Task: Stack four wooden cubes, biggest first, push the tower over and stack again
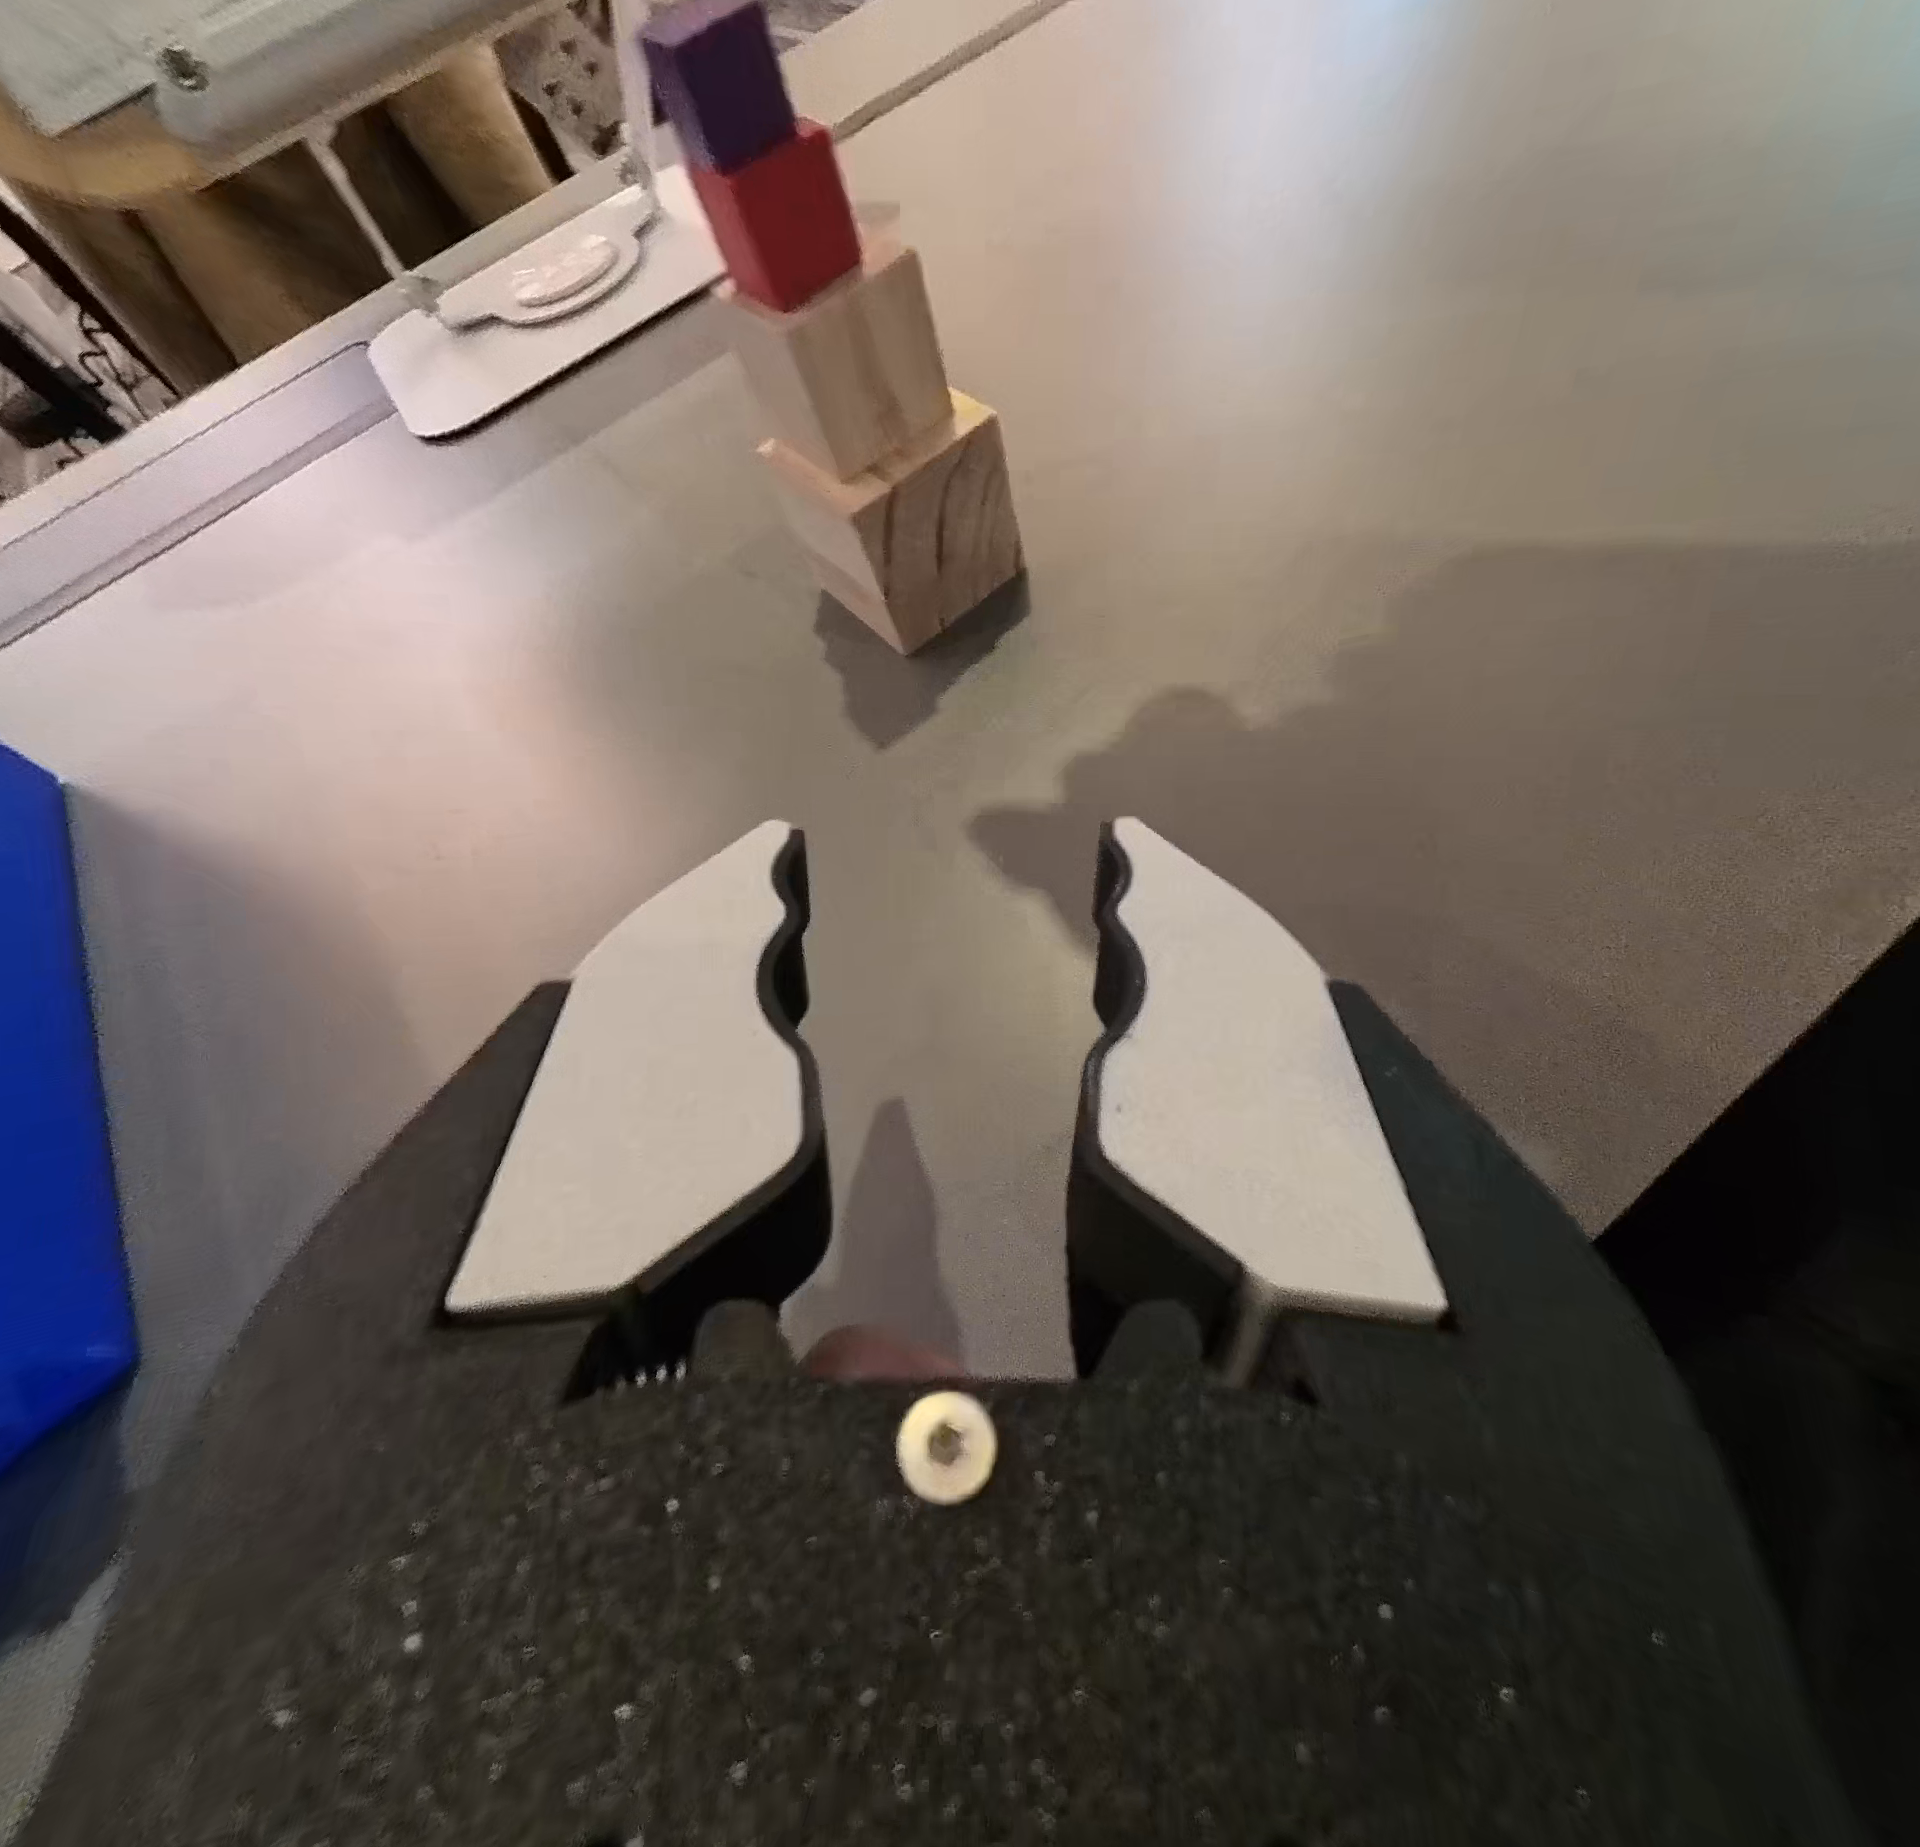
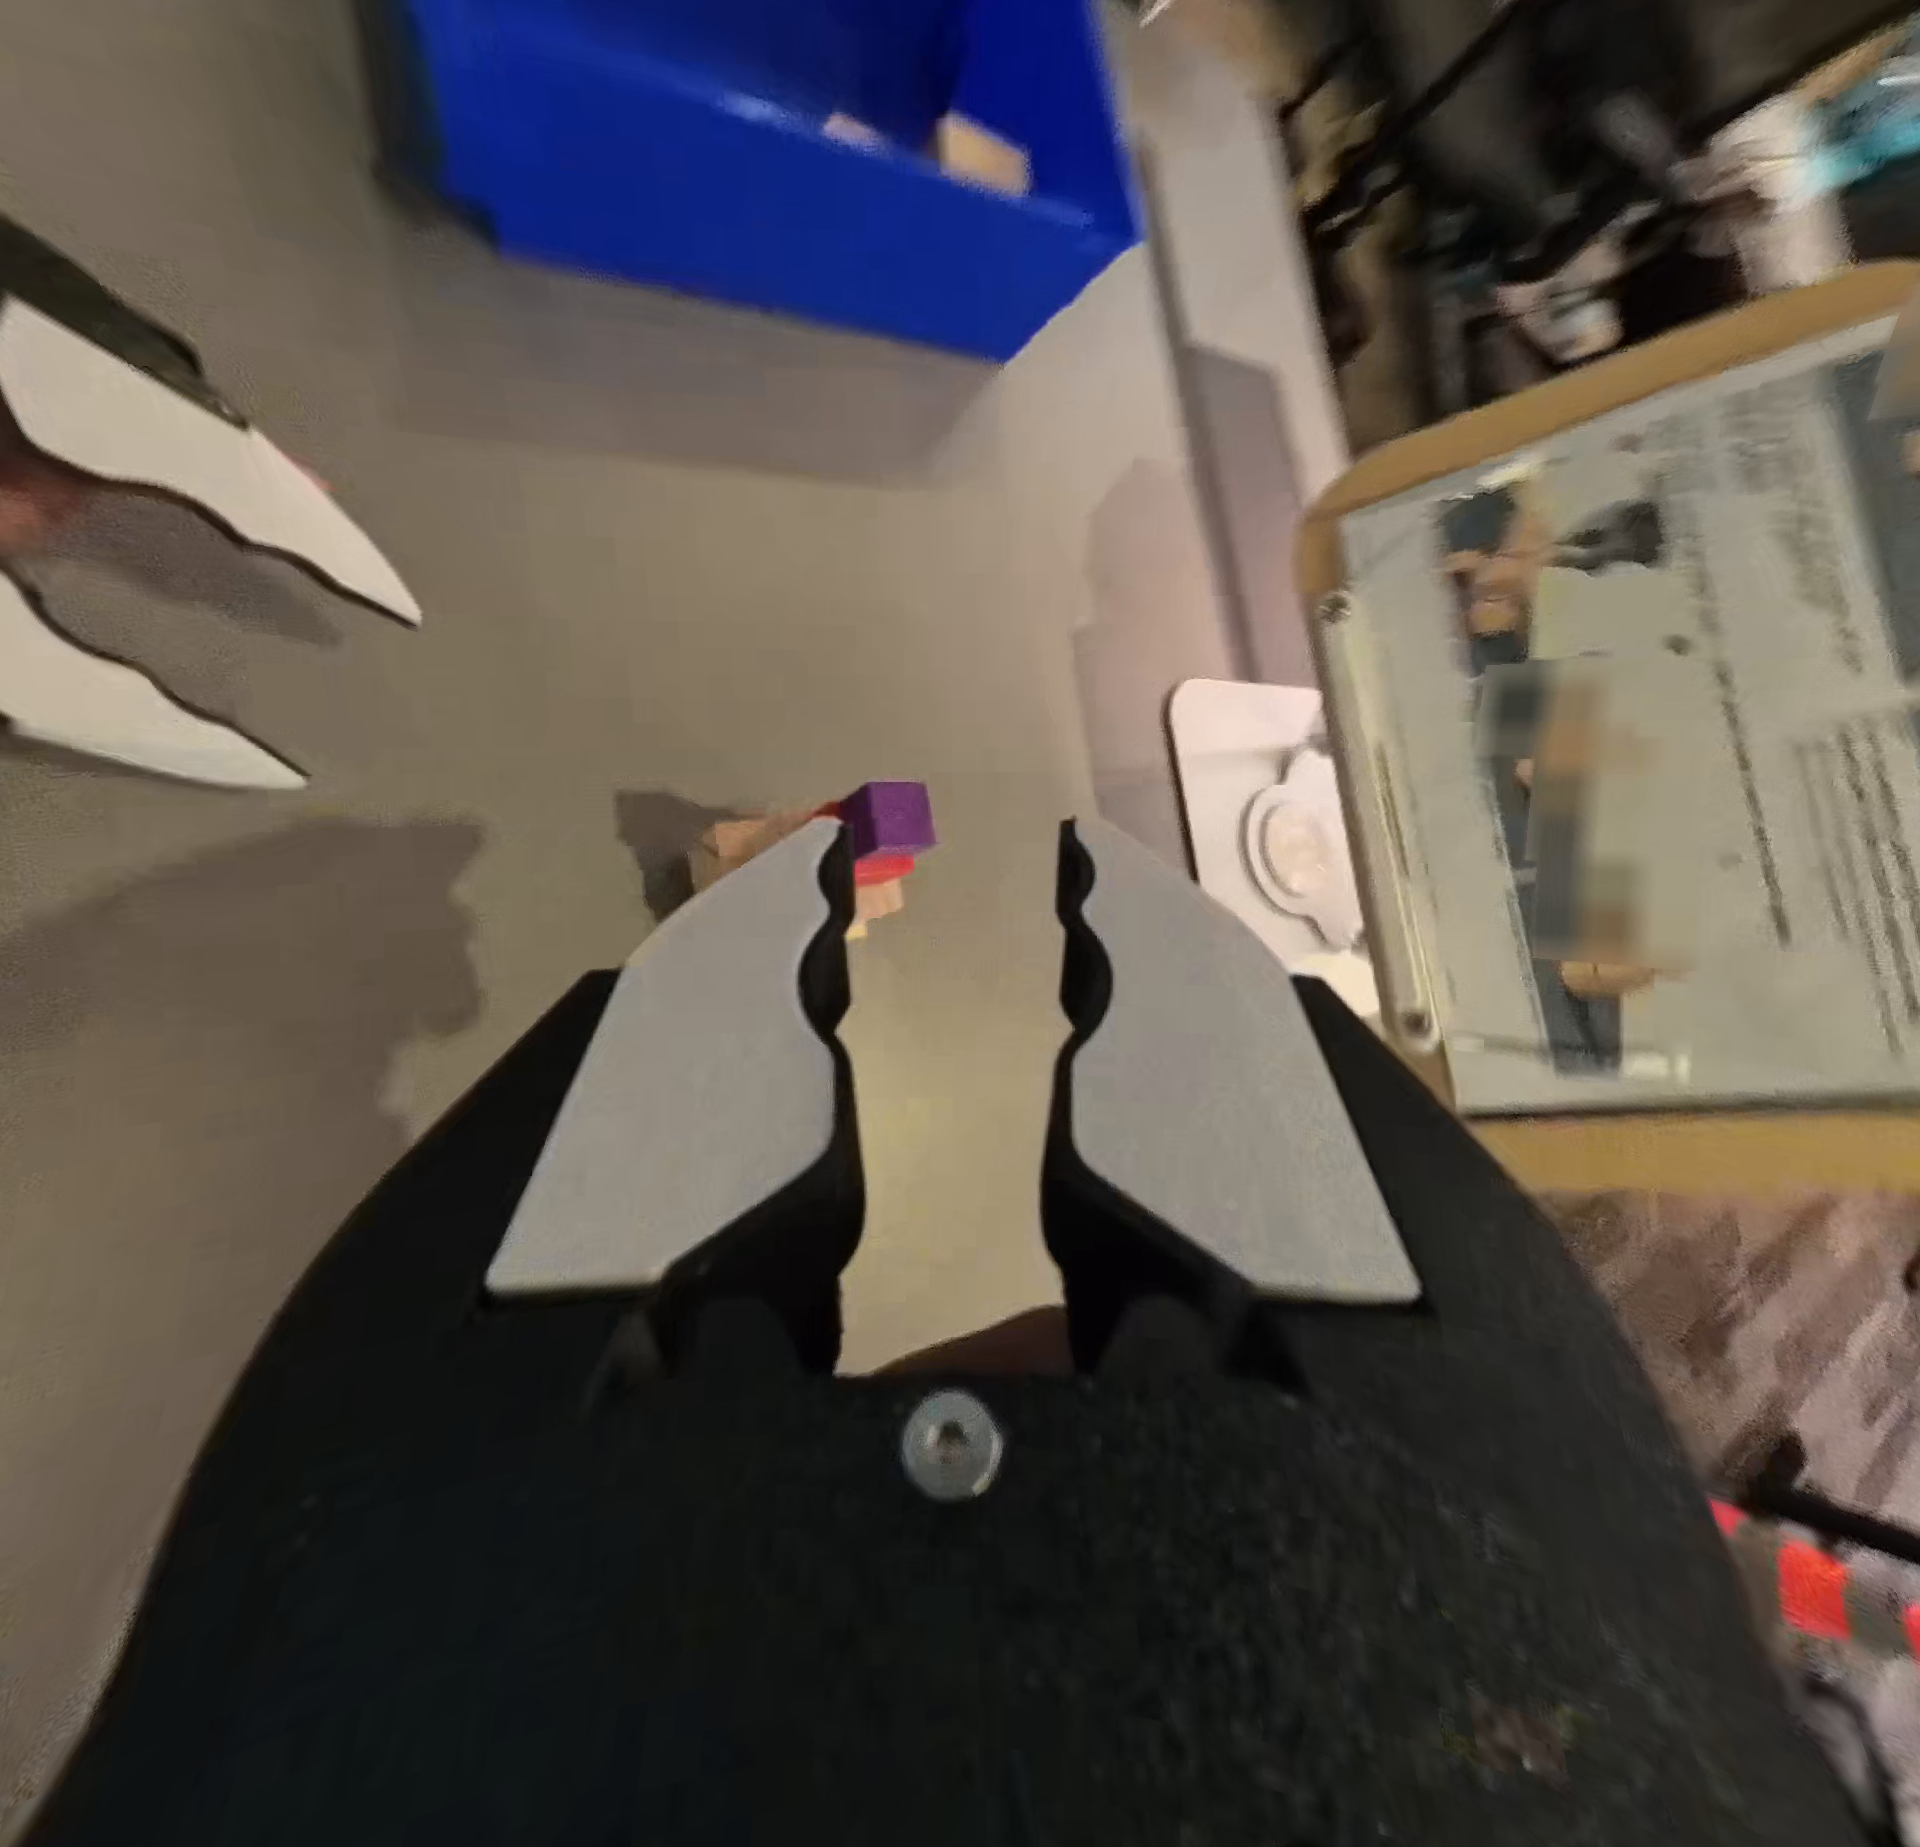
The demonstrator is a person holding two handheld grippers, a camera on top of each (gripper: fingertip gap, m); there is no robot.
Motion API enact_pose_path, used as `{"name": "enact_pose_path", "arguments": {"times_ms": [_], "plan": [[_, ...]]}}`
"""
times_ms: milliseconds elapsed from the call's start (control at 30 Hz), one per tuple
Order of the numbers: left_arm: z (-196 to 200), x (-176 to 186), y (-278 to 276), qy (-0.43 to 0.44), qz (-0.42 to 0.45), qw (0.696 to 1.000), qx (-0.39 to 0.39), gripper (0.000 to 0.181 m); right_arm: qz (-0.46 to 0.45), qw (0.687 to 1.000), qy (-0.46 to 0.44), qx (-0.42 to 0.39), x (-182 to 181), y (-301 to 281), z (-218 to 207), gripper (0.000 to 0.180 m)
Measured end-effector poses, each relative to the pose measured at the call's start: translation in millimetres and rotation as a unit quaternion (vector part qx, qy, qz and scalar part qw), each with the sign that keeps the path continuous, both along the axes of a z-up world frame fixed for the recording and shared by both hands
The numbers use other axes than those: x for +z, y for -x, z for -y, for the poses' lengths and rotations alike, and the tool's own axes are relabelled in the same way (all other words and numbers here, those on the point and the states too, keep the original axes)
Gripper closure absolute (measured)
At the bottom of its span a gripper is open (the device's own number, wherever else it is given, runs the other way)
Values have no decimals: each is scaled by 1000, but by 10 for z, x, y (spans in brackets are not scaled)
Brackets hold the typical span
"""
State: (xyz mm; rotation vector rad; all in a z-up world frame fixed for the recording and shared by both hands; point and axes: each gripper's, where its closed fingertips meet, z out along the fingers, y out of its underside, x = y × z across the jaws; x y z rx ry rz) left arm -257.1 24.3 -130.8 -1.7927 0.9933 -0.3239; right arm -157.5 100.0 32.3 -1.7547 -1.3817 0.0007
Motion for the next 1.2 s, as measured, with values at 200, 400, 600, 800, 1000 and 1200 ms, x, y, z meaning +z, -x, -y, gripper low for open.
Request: {"name": "enact_pose_path", "arguments": {"times_ms": [200, 400, 600, 800, 1000, 1200], "plan": [[-173, 155, 149, 30, 90, 993, 67, 130, -177, 971, -30, -158, -695, -430, 670, 140], [-320, 100, 235, 34, 114, 984, 131, 131, -343, 903, 34, -254, -1351, -629, 991, 141], [-232, 64, 254, 22, 103, 982, 154, 133, -358, 887, 15, -292, -1478, -787, 1138, 142], [-151, 69, 215, -3, 83, 987, 135, 133, -379, 879, 33, -287, -1478, -809, 1162, 146], [-156, 90, 256, -20, 76, 988, 130, 133, -367, 886, 35, -283, -1497, -776, 1162, 147], [-160, 63, 250, -4, 78, 989, 123, 134, -350, 894, 40, -277, -1534, -729, 1163, 146]]}}
